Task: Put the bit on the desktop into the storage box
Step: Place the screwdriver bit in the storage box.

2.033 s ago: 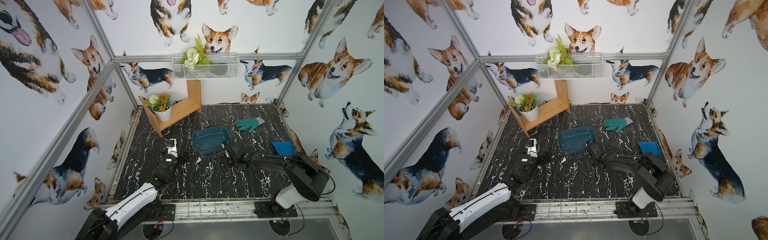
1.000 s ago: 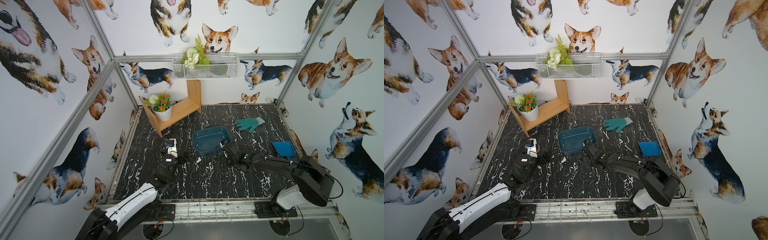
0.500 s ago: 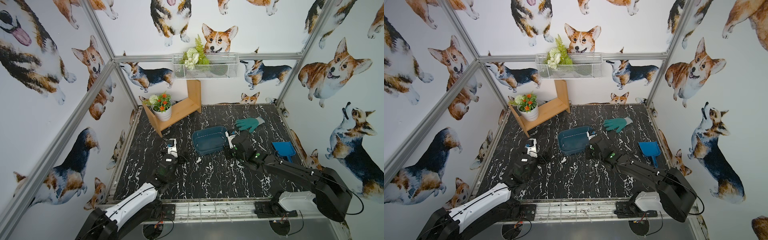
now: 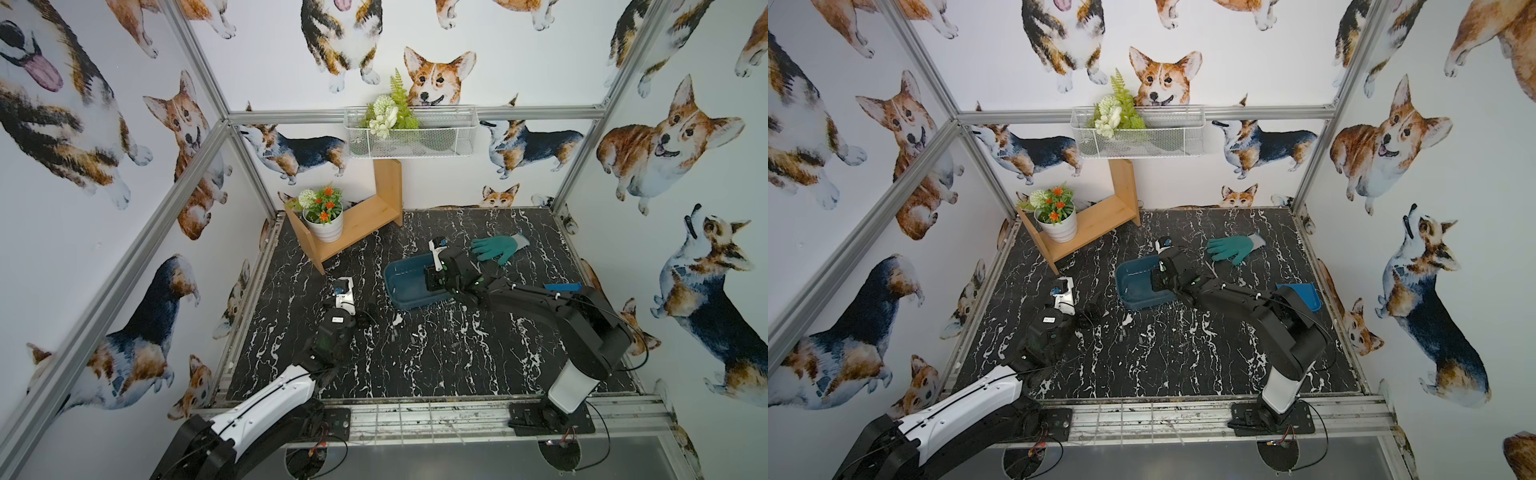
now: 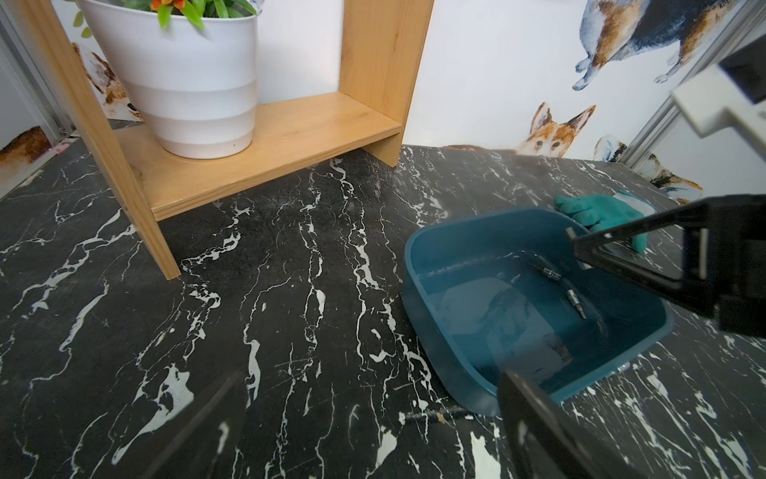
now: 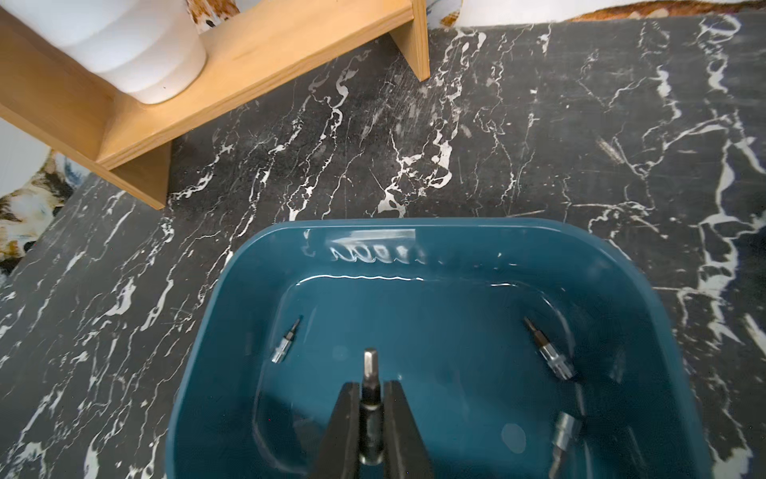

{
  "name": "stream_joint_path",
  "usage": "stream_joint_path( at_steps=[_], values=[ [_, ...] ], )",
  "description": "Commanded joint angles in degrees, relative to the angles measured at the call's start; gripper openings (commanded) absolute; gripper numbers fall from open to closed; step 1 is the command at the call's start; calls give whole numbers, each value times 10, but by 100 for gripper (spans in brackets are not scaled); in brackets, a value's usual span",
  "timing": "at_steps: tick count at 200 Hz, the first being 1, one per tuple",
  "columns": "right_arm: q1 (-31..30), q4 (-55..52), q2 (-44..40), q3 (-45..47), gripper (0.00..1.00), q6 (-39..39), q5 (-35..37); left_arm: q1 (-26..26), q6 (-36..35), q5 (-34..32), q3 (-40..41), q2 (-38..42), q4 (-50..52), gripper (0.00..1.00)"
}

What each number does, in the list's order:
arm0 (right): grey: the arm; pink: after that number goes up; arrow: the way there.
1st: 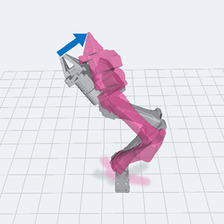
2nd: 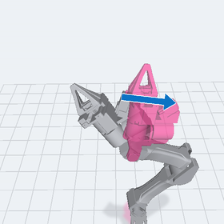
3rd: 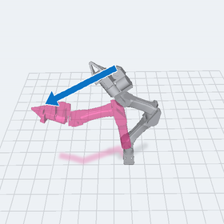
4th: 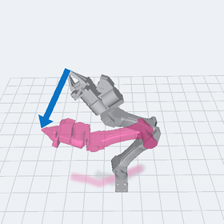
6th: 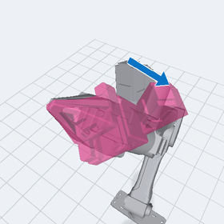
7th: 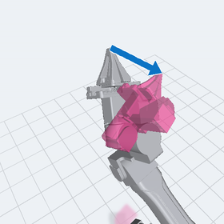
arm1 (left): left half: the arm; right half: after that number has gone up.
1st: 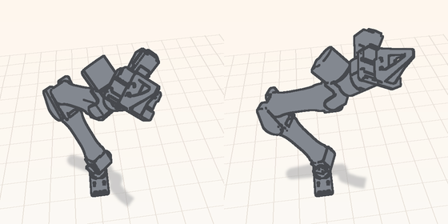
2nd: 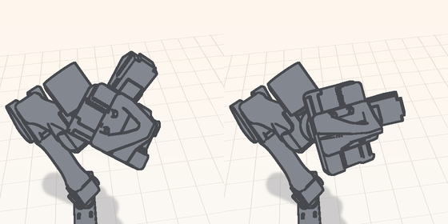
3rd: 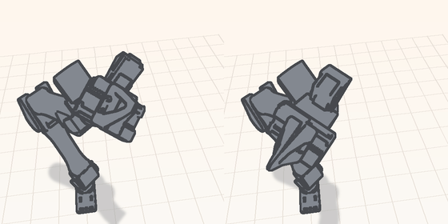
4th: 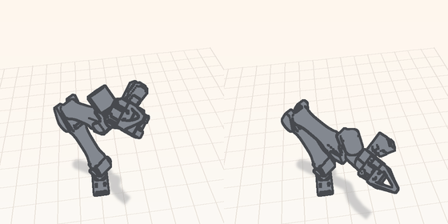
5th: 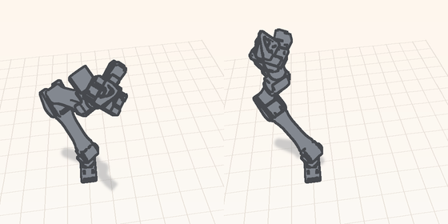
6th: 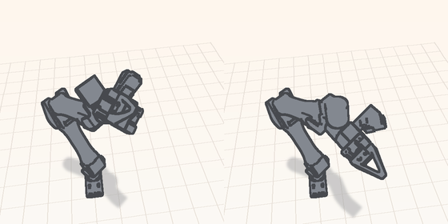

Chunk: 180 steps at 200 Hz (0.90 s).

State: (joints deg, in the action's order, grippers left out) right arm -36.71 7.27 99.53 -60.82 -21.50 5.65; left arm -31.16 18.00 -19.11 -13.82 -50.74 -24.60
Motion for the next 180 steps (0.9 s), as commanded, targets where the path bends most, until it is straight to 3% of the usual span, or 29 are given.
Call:
stream_joint_path(
  at_steps=[1, 14, 33, 47, 114, 161, 180],
  values=[
    [4, 13, 27, -28, 11, 9, -19, 0, -4, 4, -5, -1, -7, 100],
    [5, 13, 34, -34, 16, 11, -20, 0, -4, 5, -5, 0, -6, 100],
    [8, 8, 29, -36, 45, 15, -18, 1, -5, 7, -6, 2, -4, 100],
    [9, 6, 16, -28, 52, 20, -10, 0, -4, 8, -6, 3, -4, 100],
    [16, 39, -153, 122, 61, 51, -9, 0, 2, 31, -31, -11, 36, 100],
    [17, 119, -292, 280, 62, 89, 16, -10, 53, 53, -96, -16, 184, 100],
    [17, 161, -336, 337, 68, 96, 38, -29, 72, 62, -126, -30, 249, 100]
  ],
)
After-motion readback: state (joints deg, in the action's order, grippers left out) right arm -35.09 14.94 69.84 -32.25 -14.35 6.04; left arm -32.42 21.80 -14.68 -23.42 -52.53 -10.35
